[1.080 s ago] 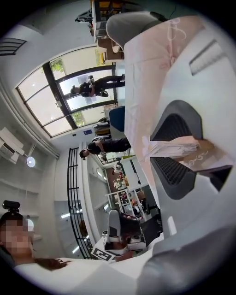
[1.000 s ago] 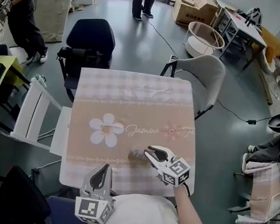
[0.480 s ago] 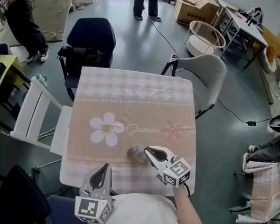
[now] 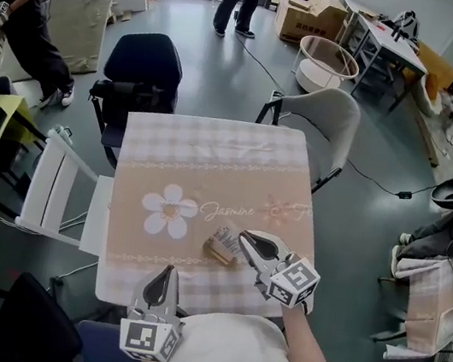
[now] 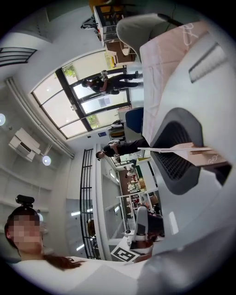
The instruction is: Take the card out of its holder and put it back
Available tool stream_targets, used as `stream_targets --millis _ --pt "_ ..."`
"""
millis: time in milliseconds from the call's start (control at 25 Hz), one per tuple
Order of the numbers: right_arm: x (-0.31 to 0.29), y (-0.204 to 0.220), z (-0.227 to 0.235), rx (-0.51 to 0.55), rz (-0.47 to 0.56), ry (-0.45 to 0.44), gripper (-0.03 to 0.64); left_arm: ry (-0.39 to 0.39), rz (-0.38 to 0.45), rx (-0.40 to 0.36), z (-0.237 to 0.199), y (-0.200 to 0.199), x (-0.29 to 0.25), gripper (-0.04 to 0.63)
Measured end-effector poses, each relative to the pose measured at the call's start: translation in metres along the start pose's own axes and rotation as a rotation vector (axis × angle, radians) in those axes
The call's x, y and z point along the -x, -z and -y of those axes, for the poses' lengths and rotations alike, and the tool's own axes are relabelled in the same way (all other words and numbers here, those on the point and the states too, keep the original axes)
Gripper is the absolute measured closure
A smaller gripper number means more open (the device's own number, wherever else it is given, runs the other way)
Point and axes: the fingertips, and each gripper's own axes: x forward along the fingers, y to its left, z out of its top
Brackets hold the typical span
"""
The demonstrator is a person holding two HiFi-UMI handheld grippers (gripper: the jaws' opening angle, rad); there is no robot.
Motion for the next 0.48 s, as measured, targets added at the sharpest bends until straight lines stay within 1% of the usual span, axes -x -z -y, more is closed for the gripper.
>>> stream_targets --millis 120,240,480 --pt "0.014 -0.024 0.001 0.011 0.054 0.058 0.597 0.004 0.001 -0.004 0.002 -0.001 0.000 0.592" --pt "0.033 -0.047 -0.008 0.019 0.113 0.103 0.597 0.014 0.004 -0.012 0.002 -0.001 0.000 0.592" --pt "0.075 -0.068 -0.029 0.007 0.209 0.189 0.597 0.056 0.011 -0.037 0.012 -0.002 0.001 0.592"
